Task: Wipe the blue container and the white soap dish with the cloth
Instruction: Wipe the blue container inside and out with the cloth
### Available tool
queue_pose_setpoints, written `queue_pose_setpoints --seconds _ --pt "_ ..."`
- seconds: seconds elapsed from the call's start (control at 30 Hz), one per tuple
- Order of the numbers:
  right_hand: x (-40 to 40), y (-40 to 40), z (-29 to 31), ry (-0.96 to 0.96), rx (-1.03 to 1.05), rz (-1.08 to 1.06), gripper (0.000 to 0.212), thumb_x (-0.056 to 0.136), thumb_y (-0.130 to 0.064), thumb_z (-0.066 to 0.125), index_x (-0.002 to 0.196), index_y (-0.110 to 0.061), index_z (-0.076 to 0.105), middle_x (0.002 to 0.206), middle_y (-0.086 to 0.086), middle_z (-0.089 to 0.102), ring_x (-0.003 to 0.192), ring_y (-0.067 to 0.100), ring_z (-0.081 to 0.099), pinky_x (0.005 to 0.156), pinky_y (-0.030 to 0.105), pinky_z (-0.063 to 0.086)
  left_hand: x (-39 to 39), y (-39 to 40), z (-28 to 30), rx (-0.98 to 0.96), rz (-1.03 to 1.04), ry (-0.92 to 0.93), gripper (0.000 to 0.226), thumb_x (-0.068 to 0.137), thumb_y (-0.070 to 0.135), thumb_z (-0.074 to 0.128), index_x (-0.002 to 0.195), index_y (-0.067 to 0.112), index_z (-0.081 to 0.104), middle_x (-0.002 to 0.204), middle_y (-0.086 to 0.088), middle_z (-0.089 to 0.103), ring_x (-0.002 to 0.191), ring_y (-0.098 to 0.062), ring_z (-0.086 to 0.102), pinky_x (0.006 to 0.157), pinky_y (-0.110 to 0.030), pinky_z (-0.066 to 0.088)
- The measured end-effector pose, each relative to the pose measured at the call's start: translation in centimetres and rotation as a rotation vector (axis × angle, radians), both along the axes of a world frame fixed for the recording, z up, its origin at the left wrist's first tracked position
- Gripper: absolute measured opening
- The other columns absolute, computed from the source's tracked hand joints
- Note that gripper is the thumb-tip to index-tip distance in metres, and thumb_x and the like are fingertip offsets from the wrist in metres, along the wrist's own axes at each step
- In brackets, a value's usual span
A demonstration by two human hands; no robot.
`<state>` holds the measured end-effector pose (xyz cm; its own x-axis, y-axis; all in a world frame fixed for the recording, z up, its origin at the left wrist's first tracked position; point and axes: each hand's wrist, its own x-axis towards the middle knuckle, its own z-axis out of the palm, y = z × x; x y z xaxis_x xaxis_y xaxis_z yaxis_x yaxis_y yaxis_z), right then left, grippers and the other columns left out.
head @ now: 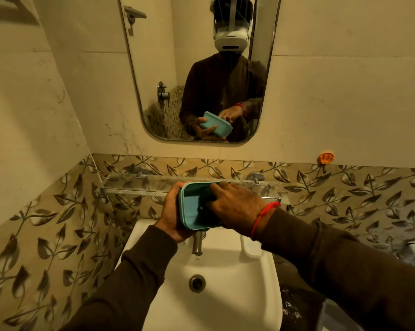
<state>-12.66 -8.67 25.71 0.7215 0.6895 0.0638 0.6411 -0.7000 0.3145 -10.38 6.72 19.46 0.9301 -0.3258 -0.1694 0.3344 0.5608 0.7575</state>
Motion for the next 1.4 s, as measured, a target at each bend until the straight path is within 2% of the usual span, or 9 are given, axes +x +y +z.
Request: queue_pose_setpoints --seconds 0.27,0.63,0.83,0.97,1.1,1.17,1.27,1.33,1.4 --pt "0.1 0.1 -0.5 -0.085 0.002 -0.037 0.055 0.091 -0.036 0.060 0.139 -0.016 0.043 0.137 0.014 0.052 0.129 0.034 0.044 0.107 0.045 0.033 0.6 -0.1 0.7 0.009 -0.034 -0.035 0.057 0.075 0.052 0.045 0.104 0.012 0.074 0.096 -0.014 0.072 0.085 -0.028 0.066 0.075 -0.041 0.055" --pt "-0.9 2.0 -1.4 0.206 0.811 0.022 0.026 0.092 -0.013 0.054 0.115 -0.014 0.064 0.118 0.007 0.065 0.111 0.023 0.056 0.098 0.033 0.047 0.6 -1.1 1.2 -0.127 0.059 -0.136 0.048 0.075 0.043 0.052 0.085 0.006 0.080 0.087 -0.014 0.073 0.081 -0.024 0.072 0.078 -0.032 0.059" --pt "-0.5 1.3 0.1 0.803 1.237 0.127 0.025 0.093 0.001 0.045 0.106 -0.006 0.064 0.110 0.006 0.066 0.104 0.016 0.064 0.088 0.036 0.056 1.0 0.8 1.2 -0.114 0.008 -0.125 0.068 0.094 0.054 0.029 0.102 0.008 0.078 0.107 -0.018 0.070 0.103 -0.031 0.065 0.099 -0.046 0.047" --pt "-0.6 0.9 2.2 0.981 1.283 0.221 0.026 0.086 -0.002 0.040 0.099 -0.002 0.063 0.096 0.008 0.064 0.090 0.017 0.062 0.077 0.028 0.056 1.2 0.9 0.6 -0.135 0.010 -0.124 0.074 0.098 0.056 0.021 0.111 0.010 0.077 0.120 -0.020 0.067 0.118 -0.035 0.058 0.110 -0.053 0.038" --pt "0.0 -0.1 3.3 1.207 1.554 0.172 0.022 0.089 -0.014 0.042 0.093 -0.008 0.063 0.092 0.009 0.064 0.088 0.021 0.062 0.070 0.028 0.056 1.0 1.3 -0.1 -0.179 0.039 -0.068 0.062 0.093 0.054 0.033 0.110 0.013 0.077 0.112 -0.016 0.071 0.097 -0.032 0.071 0.084 -0.046 0.059" --pt "0.1 -0.3 3.8 1.118 1.642 0.079 0.022 0.095 -0.016 0.044 0.098 -0.009 0.065 0.094 0.008 0.067 0.088 0.020 0.064 0.071 0.031 0.057 0.7 1.5 -0.2 -0.235 0.115 -0.008 0.055 0.100 0.051 0.034 0.111 0.011 0.072 0.107 -0.019 0.071 0.087 -0.034 0.072 0.072 -0.046 0.061" --pt "0.1 0.3 4.1 0.617 1.420 -0.128 0.017 0.096 -0.019 0.053 0.106 -0.016 0.067 0.100 -0.001 0.070 0.094 0.014 0.067 0.080 0.035 0.058 0.3 0.8 -0.3 -0.247 0.248 0.013 0.035 0.104 0.037 0.044 0.113 0.011 0.065 0.106 -0.014 0.067 0.088 -0.032 0.070 0.060 -0.042 0.061" --pt "0.2 1.0 3.8 0.283 1.165 -0.216 0.018 0.091 -0.028 0.061 0.106 -0.019 0.067 0.099 -0.004 0.069 0.093 0.013 0.064 0.083 0.034 0.057 0.2 0.1 -0.3 -0.244 0.253 0.013 0.040 0.095 0.039 0.058 0.121 0.009 0.063 0.118 -0.016 0.064 0.103 -0.035 0.064 0.072 -0.047 0.059" --pt "0.2 1.8 3.4 0.169 1.033 -0.262 0.019 0.090 -0.030 0.063 0.104 -0.018 0.066 0.100 0.000 0.068 0.095 0.015 0.062 0.082 0.033 0.055 0.1 -0.6 -0.2 -0.241 0.224 0.039 0.048 0.096 0.048 0.051 0.116 0.010 0.070 0.118 -0.018 0.066 0.107 -0.037 0.061 0.096 -0.055 0.050"
